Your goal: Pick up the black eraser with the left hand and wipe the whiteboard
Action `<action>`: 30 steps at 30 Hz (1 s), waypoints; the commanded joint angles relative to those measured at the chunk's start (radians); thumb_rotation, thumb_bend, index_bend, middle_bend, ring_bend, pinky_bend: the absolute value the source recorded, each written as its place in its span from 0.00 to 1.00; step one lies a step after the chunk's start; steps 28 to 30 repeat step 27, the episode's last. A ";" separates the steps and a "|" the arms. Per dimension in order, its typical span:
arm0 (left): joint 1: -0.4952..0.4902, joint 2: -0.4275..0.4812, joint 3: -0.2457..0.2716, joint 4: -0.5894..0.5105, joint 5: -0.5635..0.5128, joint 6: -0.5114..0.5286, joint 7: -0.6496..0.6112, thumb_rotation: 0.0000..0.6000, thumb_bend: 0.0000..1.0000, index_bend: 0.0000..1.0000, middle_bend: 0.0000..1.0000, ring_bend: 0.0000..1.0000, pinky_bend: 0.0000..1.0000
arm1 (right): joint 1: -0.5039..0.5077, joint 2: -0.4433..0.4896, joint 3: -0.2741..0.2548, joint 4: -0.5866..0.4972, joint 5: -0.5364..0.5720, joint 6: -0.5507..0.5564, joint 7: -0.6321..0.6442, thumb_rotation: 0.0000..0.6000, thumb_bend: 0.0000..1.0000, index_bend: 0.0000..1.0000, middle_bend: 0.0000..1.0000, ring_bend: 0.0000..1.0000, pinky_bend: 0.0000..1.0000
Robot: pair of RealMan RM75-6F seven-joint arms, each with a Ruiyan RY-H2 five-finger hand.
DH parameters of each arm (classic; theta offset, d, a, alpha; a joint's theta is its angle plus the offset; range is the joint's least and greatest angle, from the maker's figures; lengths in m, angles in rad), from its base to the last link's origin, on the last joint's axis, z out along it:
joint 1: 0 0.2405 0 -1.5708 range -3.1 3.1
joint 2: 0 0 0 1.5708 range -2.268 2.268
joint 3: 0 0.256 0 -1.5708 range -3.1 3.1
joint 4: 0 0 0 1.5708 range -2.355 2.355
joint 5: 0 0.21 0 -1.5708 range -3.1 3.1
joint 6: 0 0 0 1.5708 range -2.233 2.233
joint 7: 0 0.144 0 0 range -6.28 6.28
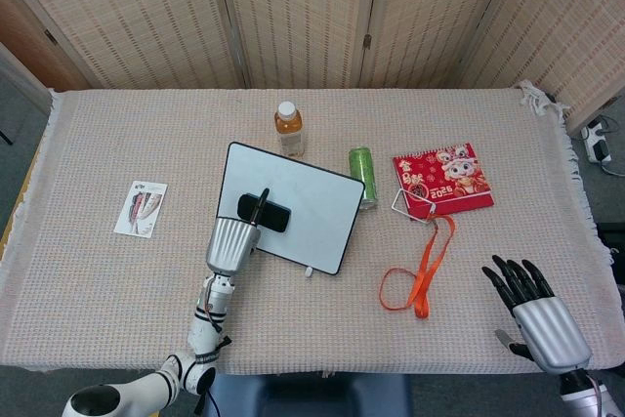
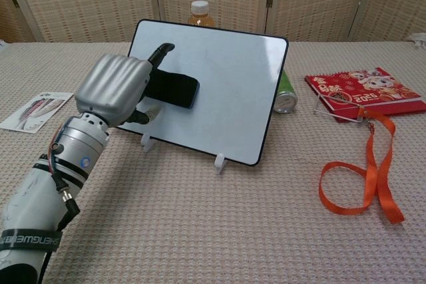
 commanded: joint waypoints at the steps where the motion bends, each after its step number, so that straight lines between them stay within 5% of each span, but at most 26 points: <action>1: 0.033 0.054 0.013 -0.107 -0.010 -0.003 0.076 1.00 0.34 0.03 1.00 1.00 1.00 | -0.001 -0.003 -0.001 0.000 -0.002 -0.001 -0.007 1.00 0.26 0.00 0.00 0.00 0.00; 10: 0.146 0.239 0.099 -0.397 0.024 0.060 0.181 1.00 0.33 0.00 1.00 0.99 1.00 | 0.001 -0.008 -0.001 -0.002 0.007 -0.013 -0.022 1.00 0.26 0.00 0.00 0.00 0.00; 15: 0.297 0.471 0.216 -0.647 0.025 0.123 0.133 1.00 0.32 0.00 1.00 0.97 1.00 | 0.001 -0.010 0.000 -0.001 0.005 -0.013 -0.025 1.00 0.26 0.00 0.00 0.00 0.00; 17: 0.355 0.592 0.282 -0.763 0.018 0.122 0.078 1.00 0.32 0.00 0.98 0.87 0.97 | 0.002 -0.013 0.001 -0.001 0.009 -0.018 -0.030 1.00 0.26 0.00 0.00 0.00 0.00; 19: 0.398 0.700 0.337 -0.854 -0.007 0.105 0.028 1.00 0.32 0.00 0.78 0.63 0.77 | 0.004 -0.017 0.001 -0.002 0.013 -0.024 -0.038 1.00 0.26 0.00 0.00 0.00 0.00; 21: 0.440 0.802 0.370 -0.936 -0.059 0.097 0.022 1.00 0.31 0.00 0.35 0.22 0.36 | 0.007 -0.024 0.003 -0.001 0.022 -0.035 -0.050 1.00 0.26 0.00 0.00 0.00 0.00; 23: 0.478 0.858 0.376 -0.979 -0.097 0.117 0.014 1.00 0.29 0.00 0.11 0.03 0.09 | 0.012 -0.031 0.005 0.000 0.035 -0.051 -0.063 1.00 0.26 0.00 0.00 0.00 0.00; 25: 0.516 0.884 0.377 -0.985 -0.102 0.153 -0.013 1.00 0.28 0.00 0.02 0.00 0.00 | 0.017 -0.037 0.009 -0.001 0.048 -0.067 -0.074 1.00 0.26 0.00 0.00 0.00 0.00; 30: 0.540 0.901 0.375 -0.992 -0.088 0.186 -0.016 1.00 0.26 0.00 0.00 0.00 0.00 | 0.022 -0.040 0.012 -0.002 0.057 -0.077 -0.080 1.00 0.26 0.00 0.00 0.00 0.00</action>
